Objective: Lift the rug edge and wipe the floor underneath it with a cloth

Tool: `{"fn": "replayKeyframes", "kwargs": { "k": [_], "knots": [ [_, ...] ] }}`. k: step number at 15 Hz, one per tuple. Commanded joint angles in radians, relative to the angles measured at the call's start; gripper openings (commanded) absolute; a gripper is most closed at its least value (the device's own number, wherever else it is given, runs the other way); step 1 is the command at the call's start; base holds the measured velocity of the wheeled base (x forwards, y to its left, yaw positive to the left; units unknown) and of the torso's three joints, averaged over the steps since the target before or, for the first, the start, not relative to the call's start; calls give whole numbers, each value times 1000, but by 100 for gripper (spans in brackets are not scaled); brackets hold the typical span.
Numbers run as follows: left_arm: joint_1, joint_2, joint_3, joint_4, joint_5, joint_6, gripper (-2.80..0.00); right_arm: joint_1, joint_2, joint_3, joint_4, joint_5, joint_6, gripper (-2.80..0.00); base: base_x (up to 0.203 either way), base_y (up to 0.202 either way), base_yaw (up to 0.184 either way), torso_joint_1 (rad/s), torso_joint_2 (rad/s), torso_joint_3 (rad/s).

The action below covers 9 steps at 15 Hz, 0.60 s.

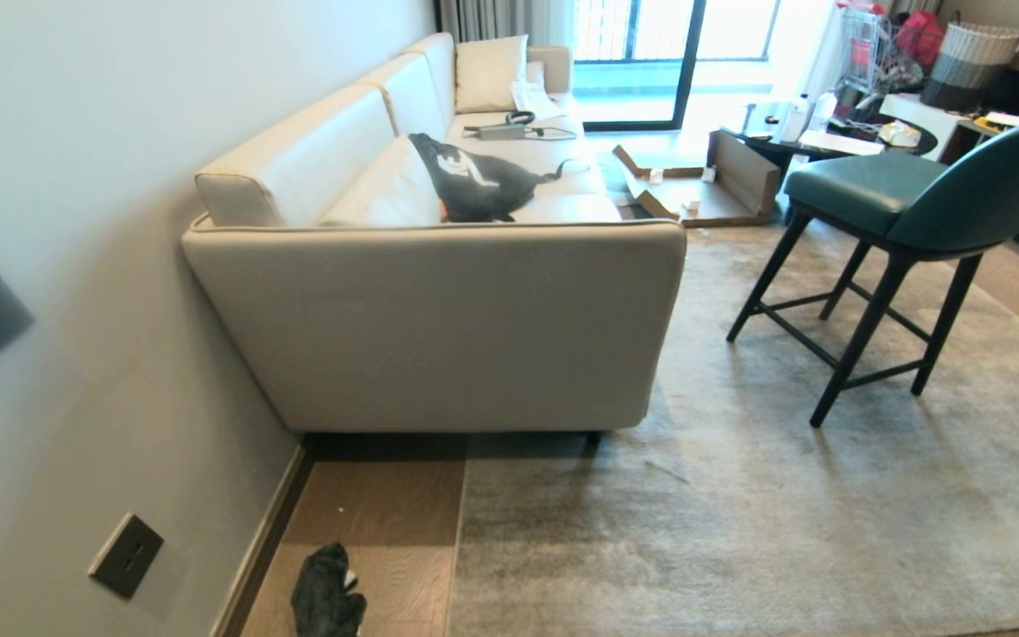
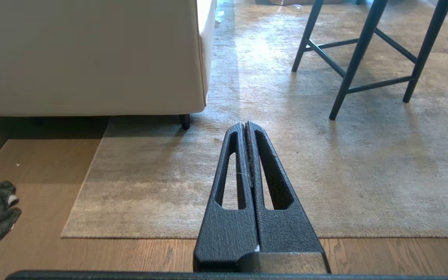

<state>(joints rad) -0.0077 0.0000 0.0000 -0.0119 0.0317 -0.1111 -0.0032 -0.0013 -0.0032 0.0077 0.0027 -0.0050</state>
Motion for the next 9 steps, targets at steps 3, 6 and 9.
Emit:
{"fn": "replayKeyframes", "kwargs": {
  "k": [3,6,9],
  "knots": [
    [0,0,0,0,1,0,-280,0,1,0,0,0,-3,-280,0,0,0,0,0,0],
    [0,0,0,0,1,1,-280,0,1,0,-2,0,-3,-280,0,0,0,0,0,0],
    [0,0,0,0,1,1,-280,0,1,0,-2,0,-1,-280,0,0,0,0,0,0]
  ]
}}
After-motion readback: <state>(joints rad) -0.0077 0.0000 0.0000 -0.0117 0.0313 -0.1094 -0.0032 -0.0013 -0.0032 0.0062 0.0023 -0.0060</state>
